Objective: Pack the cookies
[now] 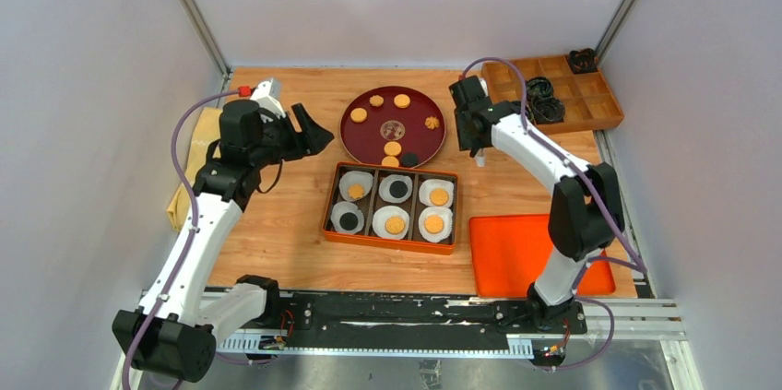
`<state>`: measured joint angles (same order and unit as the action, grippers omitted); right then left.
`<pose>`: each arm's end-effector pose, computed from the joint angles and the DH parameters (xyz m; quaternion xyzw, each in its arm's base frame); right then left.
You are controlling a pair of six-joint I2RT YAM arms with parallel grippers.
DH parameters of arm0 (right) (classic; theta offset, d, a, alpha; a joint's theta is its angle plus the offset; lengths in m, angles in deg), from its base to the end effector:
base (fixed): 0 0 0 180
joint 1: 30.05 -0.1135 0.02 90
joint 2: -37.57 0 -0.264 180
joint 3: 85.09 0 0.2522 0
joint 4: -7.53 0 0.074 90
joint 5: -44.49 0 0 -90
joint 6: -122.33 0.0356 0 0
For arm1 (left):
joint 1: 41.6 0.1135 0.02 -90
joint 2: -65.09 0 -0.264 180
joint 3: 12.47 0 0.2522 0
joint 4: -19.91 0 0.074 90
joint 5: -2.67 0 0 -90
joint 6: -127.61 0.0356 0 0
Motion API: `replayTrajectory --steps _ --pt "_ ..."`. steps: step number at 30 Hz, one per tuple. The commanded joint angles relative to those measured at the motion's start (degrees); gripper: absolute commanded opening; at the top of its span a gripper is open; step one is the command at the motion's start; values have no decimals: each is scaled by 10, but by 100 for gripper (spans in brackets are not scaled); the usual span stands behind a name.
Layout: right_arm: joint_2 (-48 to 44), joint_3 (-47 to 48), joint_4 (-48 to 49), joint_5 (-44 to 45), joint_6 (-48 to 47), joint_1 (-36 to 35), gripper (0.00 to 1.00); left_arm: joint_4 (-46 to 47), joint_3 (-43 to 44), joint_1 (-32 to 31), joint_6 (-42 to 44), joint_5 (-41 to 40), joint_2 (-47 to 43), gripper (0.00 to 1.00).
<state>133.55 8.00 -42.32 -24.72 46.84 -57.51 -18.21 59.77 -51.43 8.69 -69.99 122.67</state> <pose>0.3291 0.1568 0.2780 -0.0478 0.9326 -0.0471 0.3546 0.2164 -0.0483 0.3572 -0.0555 0.8288 -0.2988 0.4698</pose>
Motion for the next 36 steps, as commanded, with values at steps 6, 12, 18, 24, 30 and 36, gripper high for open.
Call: replayTrajectory --steps 6,12,18,24,30,36 --pt "158 113 56 -88 -41 92 6 -8 -16 4 9 -6 1 70" --pt "246 165 54 -114 -49 109 6 -4 -28 3 14 -7 4 61" --pt "315 225 6 -114 -49 114 11 -6 -29 -4 24 -11 10 49" --pt "323 233 -13 -130 -36 117 21 -16 -17 -7 37 -30 28 32" --pt "275 213 0 -138 -42 117 46 -17 -5 -18 37 -45 50 25" --pt "193 203 15 -140 -54 117 56 -14 4 -33 35 -57 71 24"
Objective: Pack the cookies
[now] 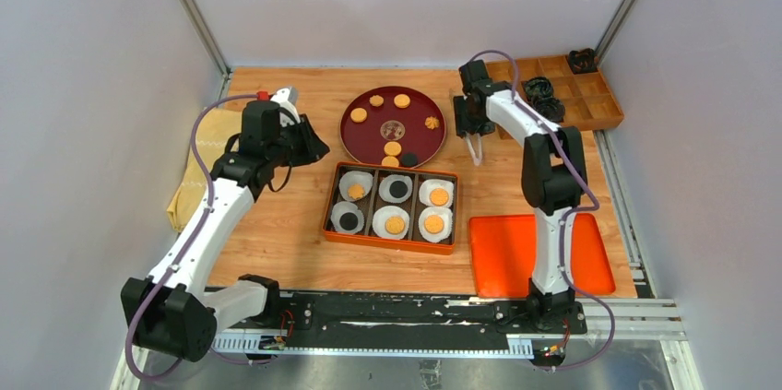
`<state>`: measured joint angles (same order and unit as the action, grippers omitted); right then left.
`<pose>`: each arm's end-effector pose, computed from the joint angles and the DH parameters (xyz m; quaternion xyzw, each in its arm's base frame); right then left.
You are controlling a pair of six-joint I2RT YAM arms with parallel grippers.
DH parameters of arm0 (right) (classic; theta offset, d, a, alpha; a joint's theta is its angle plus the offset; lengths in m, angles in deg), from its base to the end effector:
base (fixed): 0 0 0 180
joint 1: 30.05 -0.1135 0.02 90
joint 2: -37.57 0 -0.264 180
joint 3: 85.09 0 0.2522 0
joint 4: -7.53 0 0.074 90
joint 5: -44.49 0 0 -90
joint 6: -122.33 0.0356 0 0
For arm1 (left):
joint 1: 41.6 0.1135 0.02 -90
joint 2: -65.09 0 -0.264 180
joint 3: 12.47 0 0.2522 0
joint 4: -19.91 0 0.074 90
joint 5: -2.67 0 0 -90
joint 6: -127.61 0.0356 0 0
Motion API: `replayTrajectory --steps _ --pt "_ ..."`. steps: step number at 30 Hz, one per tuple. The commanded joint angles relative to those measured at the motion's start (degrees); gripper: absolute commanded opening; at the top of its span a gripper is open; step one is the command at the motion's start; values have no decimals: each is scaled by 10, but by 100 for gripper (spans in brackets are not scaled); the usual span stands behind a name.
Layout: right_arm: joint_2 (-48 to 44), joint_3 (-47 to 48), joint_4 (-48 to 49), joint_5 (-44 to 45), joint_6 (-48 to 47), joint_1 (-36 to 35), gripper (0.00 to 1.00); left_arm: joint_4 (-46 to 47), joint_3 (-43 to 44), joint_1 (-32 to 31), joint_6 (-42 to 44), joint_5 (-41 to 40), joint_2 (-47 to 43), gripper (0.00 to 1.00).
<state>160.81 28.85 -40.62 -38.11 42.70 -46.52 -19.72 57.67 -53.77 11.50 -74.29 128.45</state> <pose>0.4543 0.1295 0.2014 -0.0329 0.9575 0.0047 0.2864 0.2362 -0.0592 0.3203 -0.0520 0.8727 -0.2500 0.4162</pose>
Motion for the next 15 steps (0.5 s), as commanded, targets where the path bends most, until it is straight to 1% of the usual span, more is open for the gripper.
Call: replayTrajectory --steps 1,5,8,11,13,15 --pt "-94 -12 5 -6 -13 7 64 1 27 -12 8 -14 18 24" --pt "-146 -31 12 -12 -14 6 65 5 30 -21 8 -20 28 22" --pt "-193 -67 10 -24 -10 -1 65 -6 37 -40 11 -28 30 20" --pt "-249 -136 11 -27 -7 -19 64 -14 34 -76 18 -61 26 19" --pt "-287 -190 7 -12 -1 -30 64 -14 24 -94 18 -63 26 18" --pt "-320 -237 28 7 8 -32 64 -6 8 -101 17 -61 28 18"
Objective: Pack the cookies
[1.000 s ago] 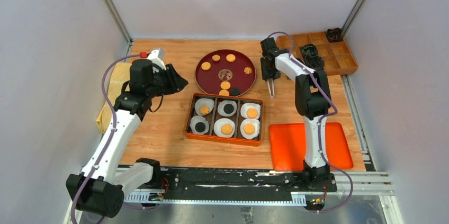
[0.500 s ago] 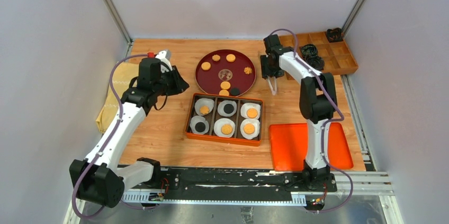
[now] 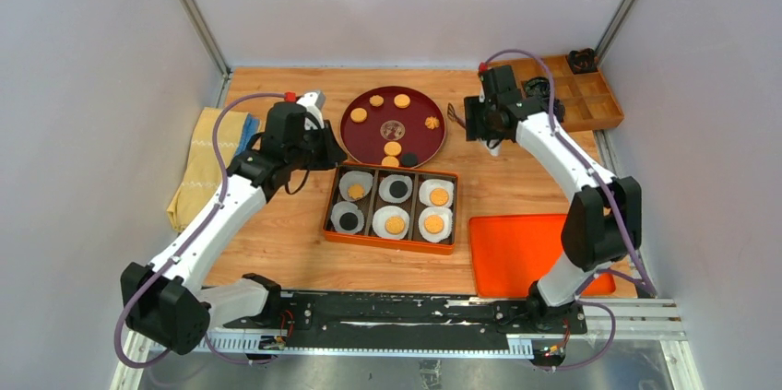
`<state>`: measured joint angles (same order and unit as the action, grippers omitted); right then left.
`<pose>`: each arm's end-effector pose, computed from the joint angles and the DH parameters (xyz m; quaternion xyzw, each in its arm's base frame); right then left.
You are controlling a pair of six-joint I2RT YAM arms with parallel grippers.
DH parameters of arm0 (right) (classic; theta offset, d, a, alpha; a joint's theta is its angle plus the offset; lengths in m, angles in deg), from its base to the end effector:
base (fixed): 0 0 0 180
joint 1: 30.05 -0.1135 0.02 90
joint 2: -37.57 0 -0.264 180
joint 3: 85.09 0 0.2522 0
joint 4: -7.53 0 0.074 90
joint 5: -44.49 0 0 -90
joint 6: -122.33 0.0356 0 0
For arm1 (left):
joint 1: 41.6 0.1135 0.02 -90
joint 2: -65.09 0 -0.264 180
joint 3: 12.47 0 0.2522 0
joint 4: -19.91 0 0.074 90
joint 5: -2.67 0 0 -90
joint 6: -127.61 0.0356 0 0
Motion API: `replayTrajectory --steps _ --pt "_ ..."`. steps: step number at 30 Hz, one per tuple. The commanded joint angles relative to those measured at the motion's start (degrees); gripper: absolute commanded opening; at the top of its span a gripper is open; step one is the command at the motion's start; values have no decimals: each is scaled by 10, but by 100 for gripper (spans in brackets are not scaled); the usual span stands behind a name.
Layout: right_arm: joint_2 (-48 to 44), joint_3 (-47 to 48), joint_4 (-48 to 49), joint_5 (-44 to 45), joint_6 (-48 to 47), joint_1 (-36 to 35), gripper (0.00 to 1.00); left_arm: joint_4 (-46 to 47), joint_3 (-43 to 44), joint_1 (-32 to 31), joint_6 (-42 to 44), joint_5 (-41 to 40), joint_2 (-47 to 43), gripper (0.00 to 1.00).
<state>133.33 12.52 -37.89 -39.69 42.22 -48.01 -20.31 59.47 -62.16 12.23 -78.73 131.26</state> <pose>0.3605 0.1131 0.3089 -0.0446 0.9170 0.0495 0.3933 0.2362 -0.0943 0.3186 -0.0022 0.8830 -0.2424 0.4020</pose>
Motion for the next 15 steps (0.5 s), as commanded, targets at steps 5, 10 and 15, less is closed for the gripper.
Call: replayTrajectory --steps 5,10,15 --pt "4 -43 7 47 -2 -15 62 14 -31 -18 5 -2 13 17" --pt "103 27 -9 84 8 -15 59 11 -39 -18 5 -15 -15 16" --pt "224 138 -23 92 9 -12 60 11 -35 -18 2 -12 -20 17"
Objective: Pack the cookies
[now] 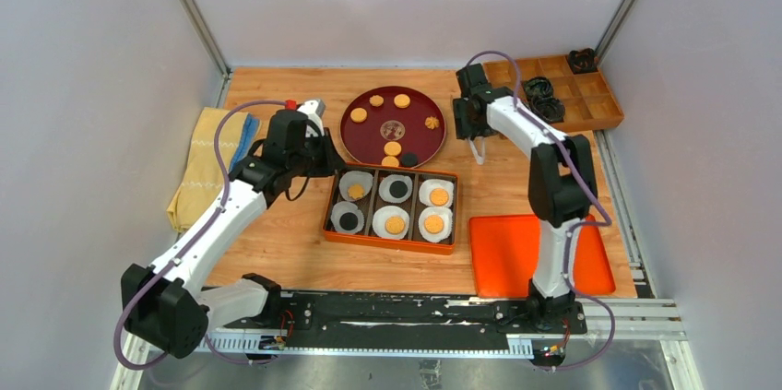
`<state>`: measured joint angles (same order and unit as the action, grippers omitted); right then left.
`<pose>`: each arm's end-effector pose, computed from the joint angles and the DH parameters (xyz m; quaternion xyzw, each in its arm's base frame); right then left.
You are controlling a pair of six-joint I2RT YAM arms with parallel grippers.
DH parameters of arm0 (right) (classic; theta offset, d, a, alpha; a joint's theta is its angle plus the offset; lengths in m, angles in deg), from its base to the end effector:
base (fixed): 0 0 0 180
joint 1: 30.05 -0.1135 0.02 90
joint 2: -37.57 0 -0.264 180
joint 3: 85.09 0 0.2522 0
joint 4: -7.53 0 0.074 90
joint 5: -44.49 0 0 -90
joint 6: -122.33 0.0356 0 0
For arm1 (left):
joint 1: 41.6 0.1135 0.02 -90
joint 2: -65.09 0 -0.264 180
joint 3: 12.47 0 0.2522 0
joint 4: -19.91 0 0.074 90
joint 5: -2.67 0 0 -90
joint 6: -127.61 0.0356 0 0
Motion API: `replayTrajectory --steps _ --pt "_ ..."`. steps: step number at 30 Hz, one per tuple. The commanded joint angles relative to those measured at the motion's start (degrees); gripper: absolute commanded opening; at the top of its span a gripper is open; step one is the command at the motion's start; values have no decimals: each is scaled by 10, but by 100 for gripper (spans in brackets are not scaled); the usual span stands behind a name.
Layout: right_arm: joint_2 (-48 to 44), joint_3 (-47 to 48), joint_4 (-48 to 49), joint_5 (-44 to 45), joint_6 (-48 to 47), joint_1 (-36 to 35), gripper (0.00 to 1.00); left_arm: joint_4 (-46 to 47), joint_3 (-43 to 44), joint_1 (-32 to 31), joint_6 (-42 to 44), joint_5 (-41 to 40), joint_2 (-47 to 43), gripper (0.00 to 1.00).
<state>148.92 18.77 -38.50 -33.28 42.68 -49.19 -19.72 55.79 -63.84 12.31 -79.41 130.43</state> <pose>0.4095 0.1341 0.2390 -0.0391 0.9441 -0.0186 0.3267 0.2289 -0.0989 0.3010 0.0072 0.8922 -0.2368 0.3846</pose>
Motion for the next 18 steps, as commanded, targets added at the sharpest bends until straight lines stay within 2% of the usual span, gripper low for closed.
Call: replayTrajectory --steps 1,3,4,5,6,12,18 --pt "101 100 -29 29 3 1 62 5 3 -1 0 -5 -12 17" --pt "141 150 -56 31 5 5 66 5 4 -1 0 -4 -12 17" --pt "153 165 -63 23 2 6 72 5 3 -1 0 -4 -12 17" --pt "161 175 -65 15 -1 8 92 4 1 -1 1 -3 -13 17" --pt "166 180 -66 5 -5 10 96 5 0 -1 2 -5 -13 17" --pt "126 164 -65 -6 -12 15 98 13 -1 -1 1 11 -3 17" --pt "-37 11 -42 53 5 16 98 26 4 -2 -7 19 2 18"
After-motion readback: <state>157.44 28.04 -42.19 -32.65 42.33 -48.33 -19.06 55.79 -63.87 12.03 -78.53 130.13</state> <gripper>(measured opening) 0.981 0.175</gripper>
